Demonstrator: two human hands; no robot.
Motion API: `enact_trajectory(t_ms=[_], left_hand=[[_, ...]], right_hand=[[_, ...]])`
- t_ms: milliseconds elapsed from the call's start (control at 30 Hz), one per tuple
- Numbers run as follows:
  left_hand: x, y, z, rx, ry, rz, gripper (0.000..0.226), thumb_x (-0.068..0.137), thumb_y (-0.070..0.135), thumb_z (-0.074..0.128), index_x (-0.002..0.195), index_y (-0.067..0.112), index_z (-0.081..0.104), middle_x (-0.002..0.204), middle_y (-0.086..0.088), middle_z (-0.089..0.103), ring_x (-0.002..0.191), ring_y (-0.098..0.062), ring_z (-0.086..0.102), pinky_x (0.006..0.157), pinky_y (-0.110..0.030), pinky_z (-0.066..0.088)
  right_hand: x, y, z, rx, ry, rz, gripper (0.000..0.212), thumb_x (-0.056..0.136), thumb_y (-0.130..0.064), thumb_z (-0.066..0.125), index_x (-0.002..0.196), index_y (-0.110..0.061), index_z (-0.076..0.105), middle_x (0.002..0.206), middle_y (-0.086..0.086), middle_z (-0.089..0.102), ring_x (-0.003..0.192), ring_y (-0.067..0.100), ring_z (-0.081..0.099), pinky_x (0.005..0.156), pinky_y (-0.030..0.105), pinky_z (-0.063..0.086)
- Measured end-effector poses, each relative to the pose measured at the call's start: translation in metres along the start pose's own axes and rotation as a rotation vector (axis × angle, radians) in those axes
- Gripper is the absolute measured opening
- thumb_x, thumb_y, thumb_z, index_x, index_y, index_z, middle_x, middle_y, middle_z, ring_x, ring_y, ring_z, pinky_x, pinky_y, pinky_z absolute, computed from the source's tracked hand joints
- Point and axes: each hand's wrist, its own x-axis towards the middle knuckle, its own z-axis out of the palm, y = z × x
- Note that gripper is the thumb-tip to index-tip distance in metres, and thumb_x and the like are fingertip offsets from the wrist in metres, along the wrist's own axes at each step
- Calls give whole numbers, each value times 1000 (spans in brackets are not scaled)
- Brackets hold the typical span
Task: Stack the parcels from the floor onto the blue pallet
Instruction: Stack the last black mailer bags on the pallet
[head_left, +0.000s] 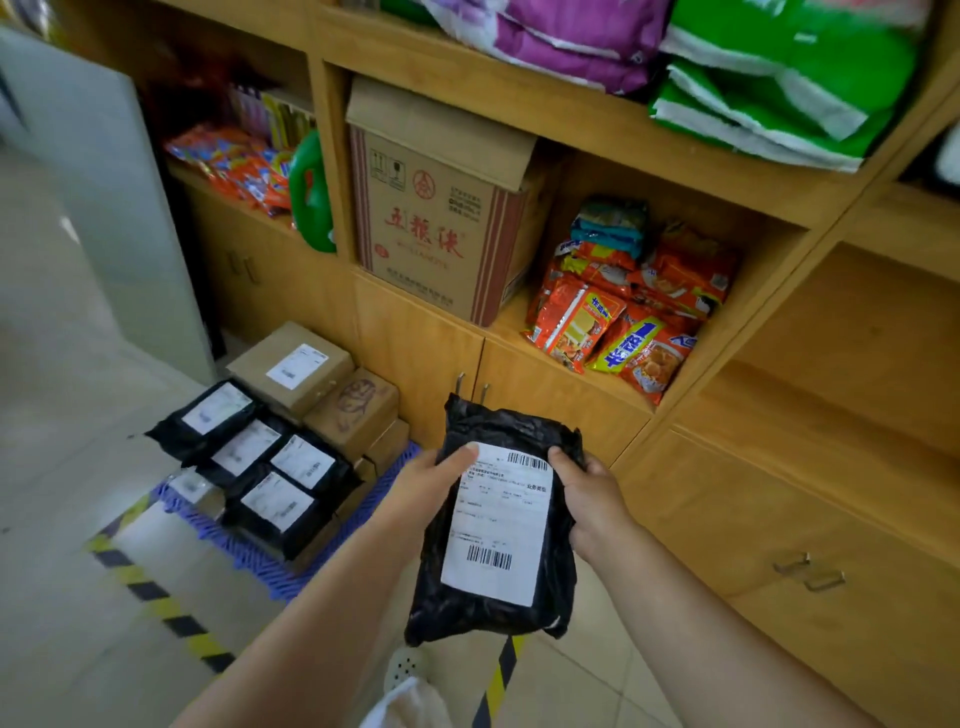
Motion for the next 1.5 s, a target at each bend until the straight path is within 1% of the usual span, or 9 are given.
enact_trajectory(t_ms=[200,333,500,700,867,1067,1233,1400,1500], left_hand=[[-42,3,-19,34,218,45,36,96,38,50,65,23,39,69,3,42,61,-12,39,64,-32,36],[-68,-5,-50,-84,225,43,26,95,42,47,78,24,57,100,-8,64,94,-28,62,93,-45,50],[-96,-27,-101,-151,194,-78,45,88,57,51,108,19,61,104,-2,69,96,-23,64,88,-38,51],[-131,-68,-196,-42,2,-95,39,75,27,78,111,19,64,96,1,75,91,-20,70,89,-37,54],[-141,-75,-313,-82,83,-88,18,81,16,74,96,18,65,92,1,73,81,-14,70,57,-18,53],[-139,-79,-427,-108,218,-126,19,79,23,76,94,17,66,95,-3,73,91,-21,68,76,-32,54],[-118,-71,-484,-178,279,-145,19,81,21,74,94,12,63,96,-9,71,89,-24,66,69,-30,53],[-75,-59,-530,-167,312,-145,26,83,22,72,102,6,66,96,-12,71,88,-27,67,69,-32,53],[-43,-49,-560,-159,338,-175,26,84,23,71,102,6,64,97,-13,70,85,-27,65,60,-30,51]], right_hand=[[-58,-3,15,-88,-45,-101,11,90,-30,64,83,-23,58,89,4,69,91,29,65,90,46,53],[-86,-3,39,-158,-65,-183,11,90,-31,63,87,-21,61,89,3,69,85,24,65,82,39,54],[-106,-5,83,-115,-21,-188,15,90,-30,63,82,-18,59,83,3,67,79,22,63,77,35,52],[-124,10,182,-78,29,-129,22,91,-33,61,98,-14,55,97,7,64,91,29,60,86,41,52],[-146,45,294,-86,21,-19,41,90,-36,62,117,-8,52,119,11,60,105,33,58,95,46,48],[-170,82,397,-110,-56,150,77,80,-60,61,135,-9,43,128,9,55,110,34,56,94,47,48],[-173,99,445,-193,-175,252,52,83,-55,61,109,-10,58,101,6,65,87,24,62,66,35,51],[-144,116,494,-323,-255,241,42,79,-42,72,104,-11,61,116,12,64,102,31,62,95,51,49],[-132,111,536,-301,-298,272,33,87,-27,67,109,-7,52,115,15,62,96,30,61,85,44,51]])
